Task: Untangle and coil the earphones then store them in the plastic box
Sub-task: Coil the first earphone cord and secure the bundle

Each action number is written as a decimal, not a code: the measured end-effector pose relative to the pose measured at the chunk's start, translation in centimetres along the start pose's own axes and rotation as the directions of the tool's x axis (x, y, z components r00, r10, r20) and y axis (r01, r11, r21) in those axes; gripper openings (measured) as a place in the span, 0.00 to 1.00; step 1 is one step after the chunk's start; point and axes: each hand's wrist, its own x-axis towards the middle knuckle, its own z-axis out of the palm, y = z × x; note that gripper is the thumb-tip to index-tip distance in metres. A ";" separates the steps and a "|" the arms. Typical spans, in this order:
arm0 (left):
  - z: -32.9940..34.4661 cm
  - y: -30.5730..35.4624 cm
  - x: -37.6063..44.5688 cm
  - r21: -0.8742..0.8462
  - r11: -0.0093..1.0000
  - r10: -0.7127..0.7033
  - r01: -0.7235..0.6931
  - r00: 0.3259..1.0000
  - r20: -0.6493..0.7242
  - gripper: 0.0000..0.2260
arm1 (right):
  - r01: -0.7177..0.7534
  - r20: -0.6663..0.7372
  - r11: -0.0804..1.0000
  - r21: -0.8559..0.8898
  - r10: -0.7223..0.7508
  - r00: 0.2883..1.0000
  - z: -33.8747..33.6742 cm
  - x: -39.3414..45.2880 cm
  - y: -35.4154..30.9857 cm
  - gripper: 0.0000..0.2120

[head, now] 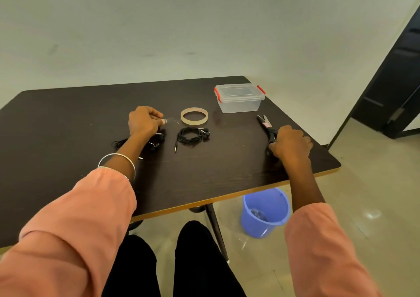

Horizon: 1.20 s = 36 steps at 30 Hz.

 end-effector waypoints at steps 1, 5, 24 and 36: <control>0.0 0.0 0.1 -0.005 1.000 0.001 -0.001 1.000 0.003 0.05 | 0.007 0.038 1.000 -0.006 -0.007 0.999 -0.3 0.0 -0.4 0.25; 0.0 -0.1 0.3 -0.023 1.000 0.018 -0.018 1.000 0.022 0.05 | 0.067 0.160 0.998 0.019 -0.069 0.985 -1.2 0.1 -1.9 0.26; -0.5 -2.3 1.9 -0.126 0.990 0.074 -0.064 0.994 0.075 0.08 | 0.707 0.066 0.697 0.120 -0.716 0.695 -5.4 -2.6 -12.1 0.30; -1.5 -3.0 2.1 -0.063 0.955 0.294 -0.288 0.949 0.114 0.19 | 0.852 0.170 0.441 -0.282 -0.851 0.497 -7.6 0.5 -17.0 0.32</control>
